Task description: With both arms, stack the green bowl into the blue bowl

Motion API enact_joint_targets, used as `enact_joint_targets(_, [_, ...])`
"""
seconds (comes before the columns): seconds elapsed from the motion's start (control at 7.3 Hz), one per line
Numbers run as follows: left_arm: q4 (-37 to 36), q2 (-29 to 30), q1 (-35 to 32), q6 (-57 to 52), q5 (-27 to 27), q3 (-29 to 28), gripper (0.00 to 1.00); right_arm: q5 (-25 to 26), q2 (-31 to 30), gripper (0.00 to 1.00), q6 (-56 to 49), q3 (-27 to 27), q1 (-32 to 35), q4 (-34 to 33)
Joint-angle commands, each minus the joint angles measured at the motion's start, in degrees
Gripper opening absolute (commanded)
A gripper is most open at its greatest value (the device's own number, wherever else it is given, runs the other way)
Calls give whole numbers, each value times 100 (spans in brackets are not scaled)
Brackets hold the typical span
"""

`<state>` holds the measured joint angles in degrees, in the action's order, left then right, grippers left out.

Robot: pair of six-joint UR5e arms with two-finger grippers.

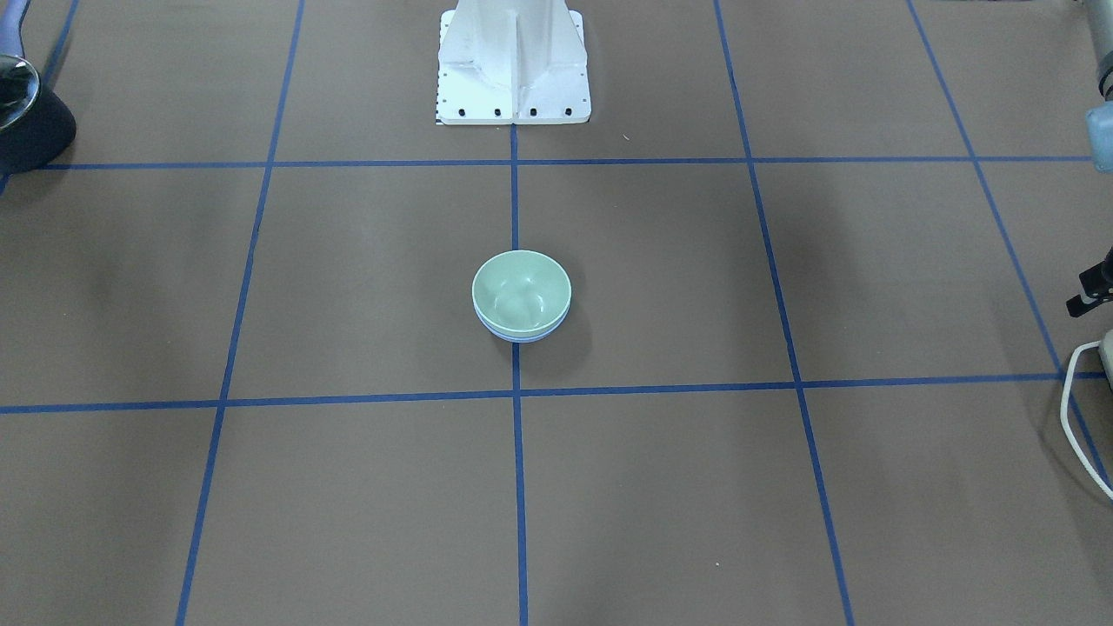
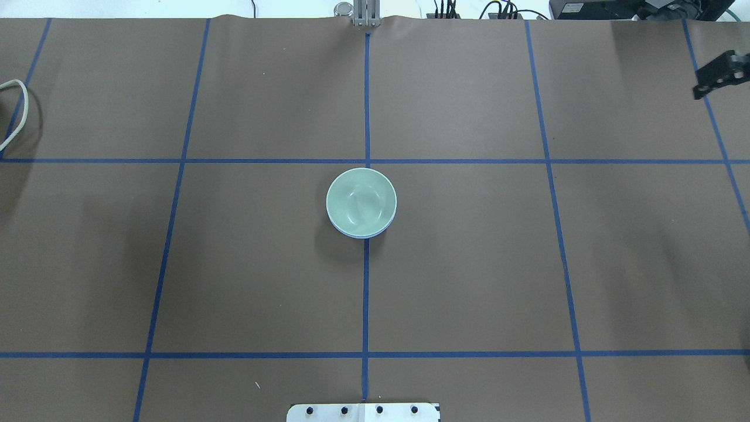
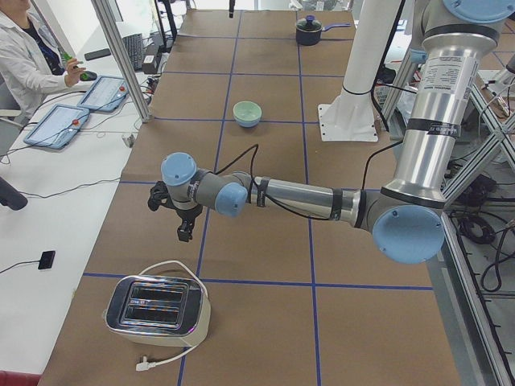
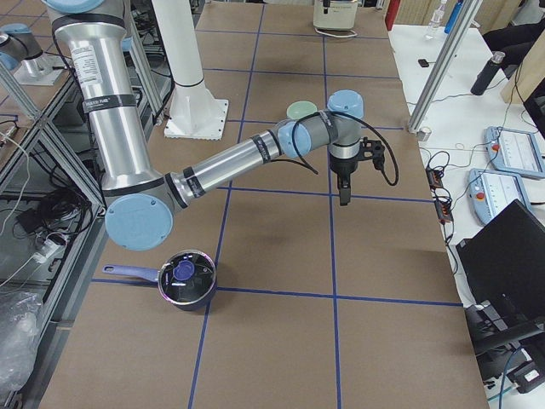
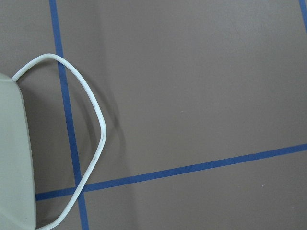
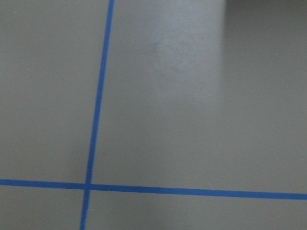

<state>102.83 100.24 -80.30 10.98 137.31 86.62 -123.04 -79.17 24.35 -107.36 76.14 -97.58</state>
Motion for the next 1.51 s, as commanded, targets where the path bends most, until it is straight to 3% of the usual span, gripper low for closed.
enact_joint_targets(0.0, [0, -83, -3, 0, -38, 21, 99, 649, -545, 100, -1669, -548, 688, -1006])
enact_joint_targets(0.14, [9, -283, 5, -8, -72, 82, 100, 441, -1017, 100, -2097, -628, 857, -1000])
enact_joint_targets(0.41, [35, -670, 6, -9, -90, 258, 100, 211, -1292, 100, -2039, -559, 902, -1052])
enact_joint_targets(0.82, [-8, -707, 14, -8, -205, 259, 100, -358, -1496, 100, -2039, -278, 894, -1026])
enact_joint_targets(1.37, [-17, -707, 41, 0, -205, 189, 100, -572, -1496, 100, -2039, -40, 894, -991])
